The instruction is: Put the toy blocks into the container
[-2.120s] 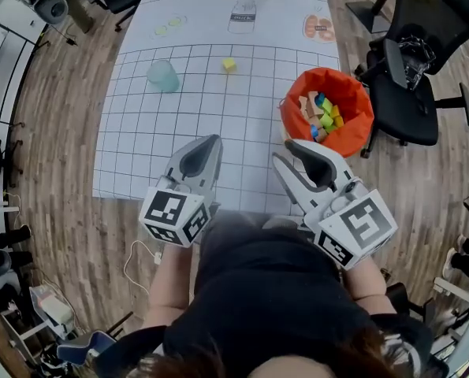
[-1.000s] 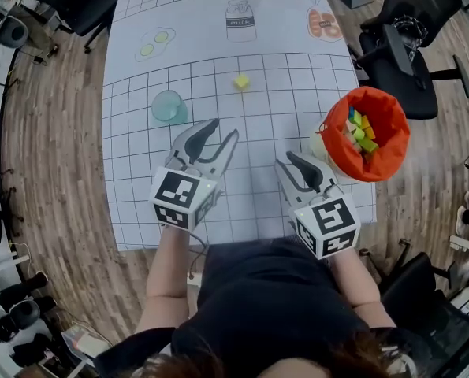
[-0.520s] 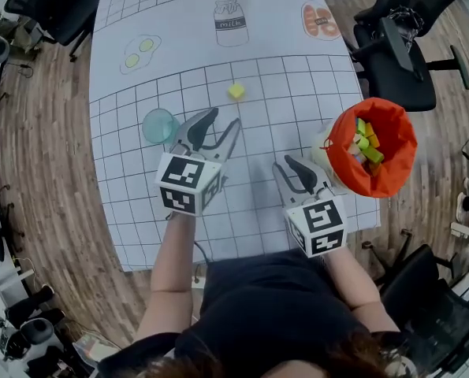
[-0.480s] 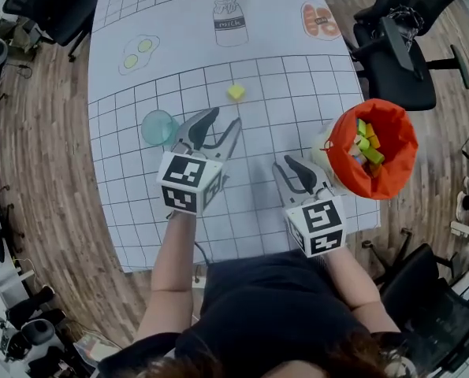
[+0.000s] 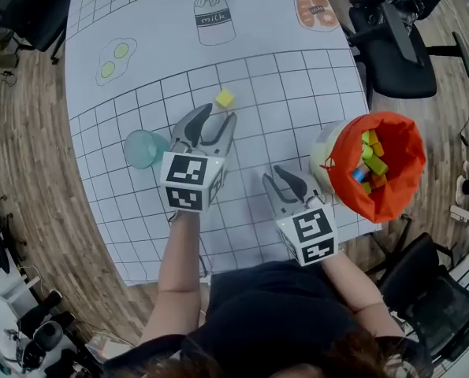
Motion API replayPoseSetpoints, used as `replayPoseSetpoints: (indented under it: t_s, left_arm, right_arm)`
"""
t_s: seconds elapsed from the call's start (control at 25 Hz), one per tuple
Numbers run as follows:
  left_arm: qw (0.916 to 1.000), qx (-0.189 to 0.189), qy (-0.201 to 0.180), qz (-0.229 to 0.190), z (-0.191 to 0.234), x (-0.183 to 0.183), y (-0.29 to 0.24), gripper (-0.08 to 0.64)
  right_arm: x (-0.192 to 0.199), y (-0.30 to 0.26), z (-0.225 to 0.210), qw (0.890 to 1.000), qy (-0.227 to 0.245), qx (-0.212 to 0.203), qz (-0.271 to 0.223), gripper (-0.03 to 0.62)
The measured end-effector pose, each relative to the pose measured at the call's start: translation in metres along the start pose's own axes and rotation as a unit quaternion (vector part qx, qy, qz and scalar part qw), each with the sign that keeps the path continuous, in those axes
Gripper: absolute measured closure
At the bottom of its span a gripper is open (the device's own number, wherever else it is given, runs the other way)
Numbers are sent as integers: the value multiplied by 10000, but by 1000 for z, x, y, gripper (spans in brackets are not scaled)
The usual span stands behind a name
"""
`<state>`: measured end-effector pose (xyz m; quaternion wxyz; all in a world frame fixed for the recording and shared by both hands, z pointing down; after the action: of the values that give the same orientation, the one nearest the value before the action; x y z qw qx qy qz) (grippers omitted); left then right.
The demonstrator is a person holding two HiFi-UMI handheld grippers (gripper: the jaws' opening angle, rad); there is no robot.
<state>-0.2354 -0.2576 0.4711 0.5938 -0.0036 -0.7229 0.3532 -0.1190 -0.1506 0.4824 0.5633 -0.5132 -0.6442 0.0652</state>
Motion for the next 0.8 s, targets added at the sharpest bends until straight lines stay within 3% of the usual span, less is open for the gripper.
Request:
replayPoseSetpoints:
  t_s: [0.68,0.8]
  left_arm:
    - [9989,-126,-281,354,13,18,-41,364]
    - [9985,-113,-344,399,14,17,-41,397]
  right_arm:
    - [12,-13,-11,9993,-50,-18,362,489]
    - [12,-12,-11,9993,-66,-1,375,491]
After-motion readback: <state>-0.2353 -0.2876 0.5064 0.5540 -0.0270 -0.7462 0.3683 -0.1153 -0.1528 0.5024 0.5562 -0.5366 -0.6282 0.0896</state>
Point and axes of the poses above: the fingertips, and each gripper's own axes: y backward along the fingers, z to its left, x out of its underside, the point moved 2 cm from there along y, backward along the fingers, and after that the axes turned 14 degrees about -y, right-handed, at the moved point
